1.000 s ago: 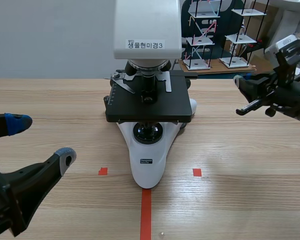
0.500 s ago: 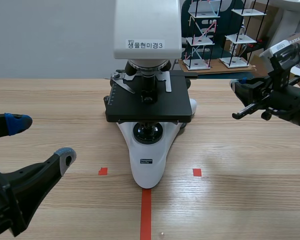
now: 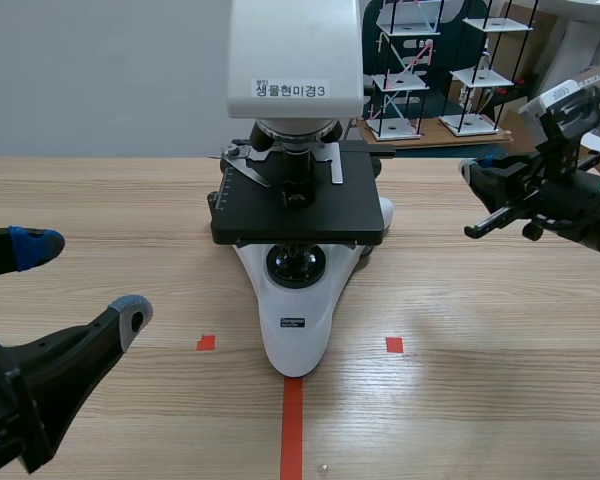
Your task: Point at the fine focus knob
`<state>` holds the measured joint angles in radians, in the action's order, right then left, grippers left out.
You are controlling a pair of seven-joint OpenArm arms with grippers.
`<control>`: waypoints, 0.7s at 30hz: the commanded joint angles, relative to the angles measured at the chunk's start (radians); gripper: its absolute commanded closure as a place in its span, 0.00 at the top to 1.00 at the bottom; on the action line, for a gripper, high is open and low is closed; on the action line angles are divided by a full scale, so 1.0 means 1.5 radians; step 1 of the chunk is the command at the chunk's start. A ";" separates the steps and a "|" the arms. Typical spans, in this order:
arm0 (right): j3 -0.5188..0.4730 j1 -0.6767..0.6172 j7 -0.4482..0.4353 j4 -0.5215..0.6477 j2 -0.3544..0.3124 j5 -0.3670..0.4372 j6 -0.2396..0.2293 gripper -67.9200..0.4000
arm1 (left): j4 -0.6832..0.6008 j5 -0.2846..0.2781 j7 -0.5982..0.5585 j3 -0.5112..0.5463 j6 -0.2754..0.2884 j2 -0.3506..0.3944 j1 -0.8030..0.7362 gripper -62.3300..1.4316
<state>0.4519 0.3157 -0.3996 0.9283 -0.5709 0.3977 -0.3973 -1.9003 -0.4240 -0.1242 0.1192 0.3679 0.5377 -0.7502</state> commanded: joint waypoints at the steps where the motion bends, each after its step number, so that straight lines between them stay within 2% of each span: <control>1: -0.007 0.015 -0.010 0.007 -0.005 0.010 0.002 0.02 | -0.015 -0.004 -0.009 0.002 0.001 -0.002 0.000 0.99; 21: -0.007 0.020 -0.010 0.007 -0.005 0.010 0.002 0.02 | -0.015 -0.004 -0.009 0.002 0.001 -0.002 0.000 0.99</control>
<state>0.4519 0.3180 -0.3996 0.9283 -0.5709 0.3977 -0.3973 -1.9003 -0.4240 -0.1242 0.1192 0.3679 0.5377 -0.7502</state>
